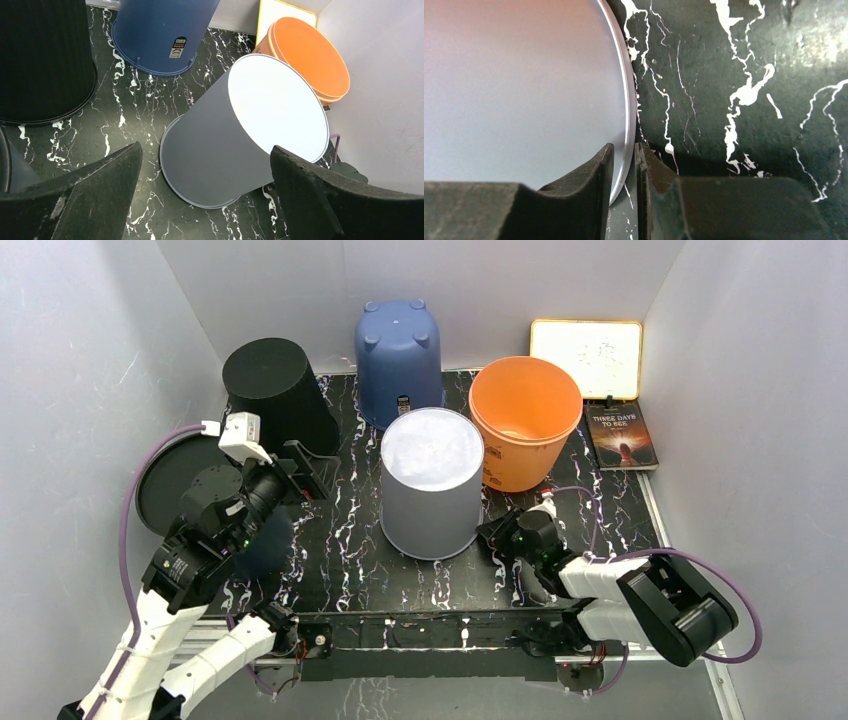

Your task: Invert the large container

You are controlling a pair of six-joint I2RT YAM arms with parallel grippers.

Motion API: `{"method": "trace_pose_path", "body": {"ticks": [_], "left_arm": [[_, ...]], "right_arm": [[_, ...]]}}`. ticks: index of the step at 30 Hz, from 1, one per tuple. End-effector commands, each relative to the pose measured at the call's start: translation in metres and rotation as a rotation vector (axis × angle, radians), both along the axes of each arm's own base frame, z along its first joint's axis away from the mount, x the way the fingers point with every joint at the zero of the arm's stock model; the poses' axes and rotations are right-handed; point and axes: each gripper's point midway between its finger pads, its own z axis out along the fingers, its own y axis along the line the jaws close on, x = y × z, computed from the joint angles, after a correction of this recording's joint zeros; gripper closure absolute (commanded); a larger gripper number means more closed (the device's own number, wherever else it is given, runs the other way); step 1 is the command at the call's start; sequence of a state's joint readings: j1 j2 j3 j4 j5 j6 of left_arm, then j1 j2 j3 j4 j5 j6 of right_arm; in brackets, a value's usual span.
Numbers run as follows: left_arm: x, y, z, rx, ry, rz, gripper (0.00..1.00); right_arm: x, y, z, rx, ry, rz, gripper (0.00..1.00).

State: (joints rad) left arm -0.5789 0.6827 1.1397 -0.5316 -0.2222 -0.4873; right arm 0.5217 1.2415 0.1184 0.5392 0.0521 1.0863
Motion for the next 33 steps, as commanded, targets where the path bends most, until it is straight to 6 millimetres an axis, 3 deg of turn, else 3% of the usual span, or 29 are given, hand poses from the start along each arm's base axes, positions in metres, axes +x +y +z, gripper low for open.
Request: {"method": "trace_pose_path", "body": {"ticks": [1,6,9,13,15,18,20,24,27,33], "left_arm": [[-0.002,0.007,0.002,-0.003,-0.021,0.023,0.02],[-0.002,0.009,0.0,0.011,-0.016,0.029,0.02],[-0.002,0.008,-0.001,0.012,-0.016,0.027,0.02],[-0.001,0.008,-0.002,0.021,-0.013,0.028,0.02],[0.0,0.009,-0.003,0.029,-0.013,0.032,0.02],[0.0,0.009,-0.002,0.036,-0.015,0.031,0.02],[0.0,0.01,-0.001,0.037,-0.016,0.031,0.02],[-0.002,0.01,0.001,0.031,-0.022,0.027,0.02],[-0.003,0.01,-0.002,0.032,-0.017,0.025,0.02],[-0.004,0.011,-0.003,0.037,-0.013,0.023,0.02]], "right_arm": [[-0.008,-0.02,-0.026,-0.208,0.078,-0.012,0.77],[0.012,-0.025,-0.005,-0.321,0.033,-0.042,0.56],[0.03,-0.016,0.01,-0.366,-0.007,-0.016,0.49],[0.041,0.02,0.014,-0.412,-0.026,0.088,0.4],[0.042,0.046,0.008,-0.419,-0.022,0.145,0.36],[0.049,0.089,0.018,-0.385,-0.058,0.212,0.27],[0.055,0.114,0.025,-0.349,-0.081,0.249,0.05],[0.073,0.147,0.033,-0.314,-0.108,0.294,0.02],[0.084,0.162,0.028,-0.316,-0.104,0.311,0.02],[0.081,0.174,0.035,-0.334,-0.117,0.323,0.02]]}}
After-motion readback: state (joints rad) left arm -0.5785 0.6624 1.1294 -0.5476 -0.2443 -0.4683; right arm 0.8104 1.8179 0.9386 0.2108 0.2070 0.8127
